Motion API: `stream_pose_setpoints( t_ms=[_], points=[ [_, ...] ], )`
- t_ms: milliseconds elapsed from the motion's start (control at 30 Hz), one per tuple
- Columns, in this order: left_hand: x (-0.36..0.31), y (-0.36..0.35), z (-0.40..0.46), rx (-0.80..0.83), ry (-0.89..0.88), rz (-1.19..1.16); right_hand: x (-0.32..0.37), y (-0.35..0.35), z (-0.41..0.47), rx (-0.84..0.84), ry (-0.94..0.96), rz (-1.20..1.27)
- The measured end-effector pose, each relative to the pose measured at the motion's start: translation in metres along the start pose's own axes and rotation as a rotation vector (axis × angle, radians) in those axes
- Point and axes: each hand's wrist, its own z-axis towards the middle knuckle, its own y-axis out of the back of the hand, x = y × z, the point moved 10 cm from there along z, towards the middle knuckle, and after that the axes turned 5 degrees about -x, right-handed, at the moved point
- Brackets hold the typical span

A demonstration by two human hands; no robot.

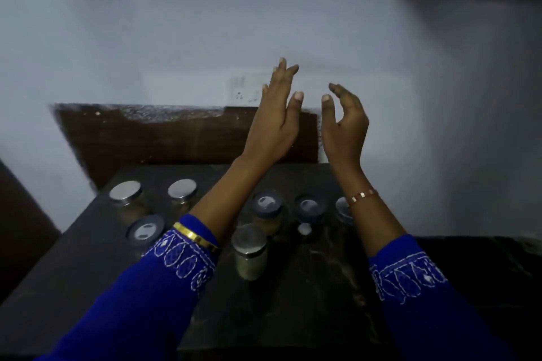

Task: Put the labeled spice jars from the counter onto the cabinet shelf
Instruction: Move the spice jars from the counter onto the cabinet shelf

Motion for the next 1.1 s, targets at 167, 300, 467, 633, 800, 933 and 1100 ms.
stream_pose_setpoints(
  t_ms=[167,300,467,633,800,933,1100],
  points=[
    [0.091,0.072,-0.037,-0.003,0.176,0.011,0.008,-0.085,-0.063,0.052,-0.014,0.016],
    [0.150,0.124,-0.058,-0.014,0.266,0.031,0.002,-0.150,-0.107,0.102,-0.093,0.020],
    [0.258,0.200,-0.117,-0.049,0.477,-0.004,-0.016,-0.240,-0.196,0.253,-0.219,-0.068],
    [0.290,0.193,-0.170,-0.005,0.638,-0.035,-0.045,-0.239,-0.237,0.336,-0.312,-0.171],
    [0.308,0.196,-0.194,-0.027,0.705,-0.037,-0.036,-0.257,-0.255,0.457,-0.220,-0.180],
    [0.326,0.199,-0.214,-0.084,0.809,0.019,-0.039,-0.280,-0.272,0.628,-0.155,-0.193],
    [0.338,0.211,-0.232,-0.145,0.898,0.071,-0.044,-0.307,-0.292,0.829,-0.150,-0.152]
  ],
)
